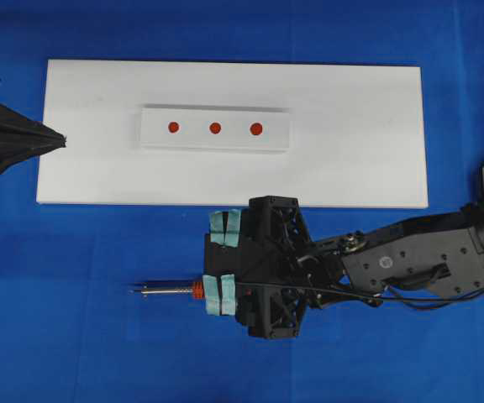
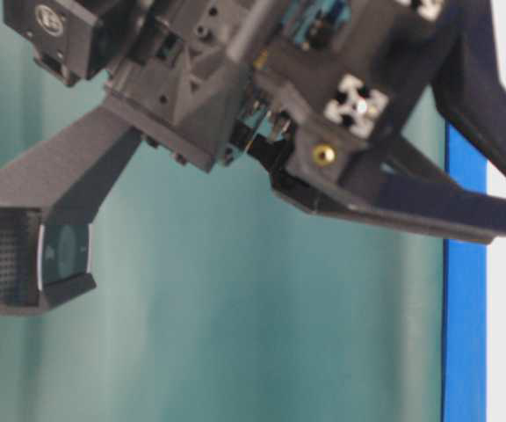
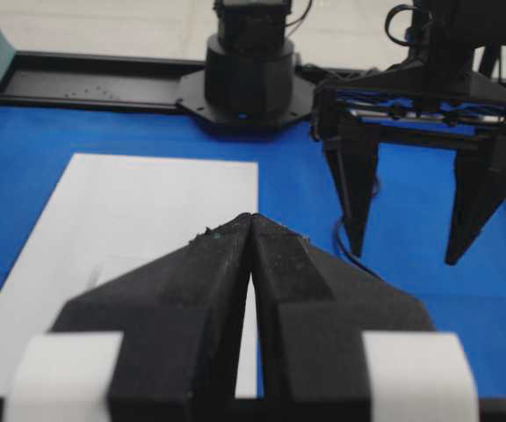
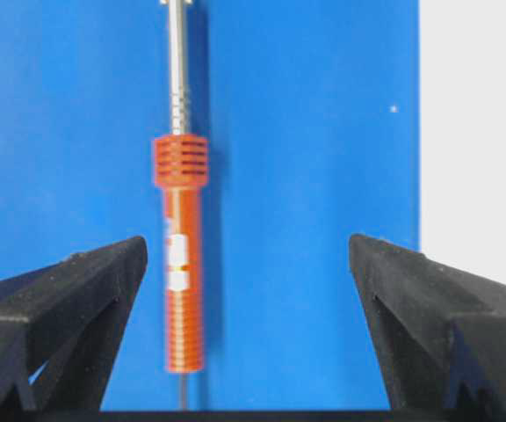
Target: Touch the tip of the soldering iron to the mark.
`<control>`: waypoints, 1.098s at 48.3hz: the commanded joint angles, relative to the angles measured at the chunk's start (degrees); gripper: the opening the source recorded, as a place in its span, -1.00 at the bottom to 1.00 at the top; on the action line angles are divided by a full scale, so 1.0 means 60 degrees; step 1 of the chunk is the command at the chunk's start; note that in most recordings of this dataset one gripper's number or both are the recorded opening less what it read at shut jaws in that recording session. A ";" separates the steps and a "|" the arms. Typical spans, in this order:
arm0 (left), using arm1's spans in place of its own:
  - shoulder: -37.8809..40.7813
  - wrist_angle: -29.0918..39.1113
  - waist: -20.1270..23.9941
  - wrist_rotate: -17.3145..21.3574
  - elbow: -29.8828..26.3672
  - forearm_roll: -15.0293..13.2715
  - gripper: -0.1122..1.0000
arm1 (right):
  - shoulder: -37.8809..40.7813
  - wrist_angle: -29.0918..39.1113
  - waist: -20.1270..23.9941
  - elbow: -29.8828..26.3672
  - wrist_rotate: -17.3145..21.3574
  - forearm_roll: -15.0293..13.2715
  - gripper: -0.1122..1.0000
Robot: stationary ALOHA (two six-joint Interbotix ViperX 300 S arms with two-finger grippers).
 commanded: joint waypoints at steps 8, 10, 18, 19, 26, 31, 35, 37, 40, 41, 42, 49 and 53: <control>0.0044 -0.0044 -0.0015 -0.0059 -0.0088 0.0015 -0.80 | -0.0425 -0.0015 -0.1099 0.0015 -0.0483 -0.0249 0.72; 0.0044 -0.0044 -0.0015 -0.0059 -0.0088 0.0015 -0.80 | -0.0469 -0.0015 -0.1348 0.0059 -0.0703 -0.0234 0.72; 0.0044 -0.0044 -0.0015 -0.0059 -0.0088 0.0015 -0.80 | -0.0601 -0.0205 -0.2373 0.0234 -0.1377 -0.0132 0.72; 0.0044 -0.0044 -0.0015 -0.0059 -0.0073 0.0015 -0.80 | -0.0615 -0.0249 -0.2461 0.0249 -0.1421 -0.0117 0.72; 0.0029 -0.0044 -0.0015 -0.0059 -0.0073 0.0015 -0.80 | -0.0762 -0.0542 -0.2783 0.0439 -0.1553 -0.0103 0.72; 0.0044 0.0000 -0.0015 -0.0059 -0.0088 0.0015 -0.80 | -0.1055 -0.0586 -0.2769 0.0718 -0.1553 -0.0088 0.72; 0.0044 0.0044 -0.0015 -0.0059 -0.0088 0.0015 -0.80 | -0.1567 -0.0645 -0.2769 0.1069 -0.1582 -0.0103 0.72; 0.0044 0.0073 -0.0015 -0.0059 -0.0088 0.0029 -0.80 | -0.1904 -0.0703 -0.2769 0.1274 -0.1567 -0.0103 0.72; 0.0044 0.0103 -0.0015 -0.0059 -0.0088 0.0015 -0.80 | -0.2402 -0.0864 -0.2783 0.1611 -0.1567 -0.0132 0.72; 0.0044 0.0103 -0.0015 -0.0073 -0.0088 0.0015 -0.80 | -0.2593 -0.0908 -0.2783 0.1729 -0.1567 -0.0146 0.71; 0.0044 0.0103 -0.0015 -0.0059 -0.0088 0.0015 -0.80 | -0.2783 -0.0967 -0.2798 0.1846 -0.1567 -0.0146 0.71; 0.0044 0.0103 -0.0015 -0.0044 -0.0088 0.0015 -0.80 | -0.4131 -0.1274 -0.2856 0.2842 -0.1582 -0.0234 0.71; 0.0029 0.0103 -0.0015 -0.0044 -0.0088 0.0015 -0.80 | -0.4907 -0.1450 -0.2900 0.3457 -0.1582 -0.0264 0.71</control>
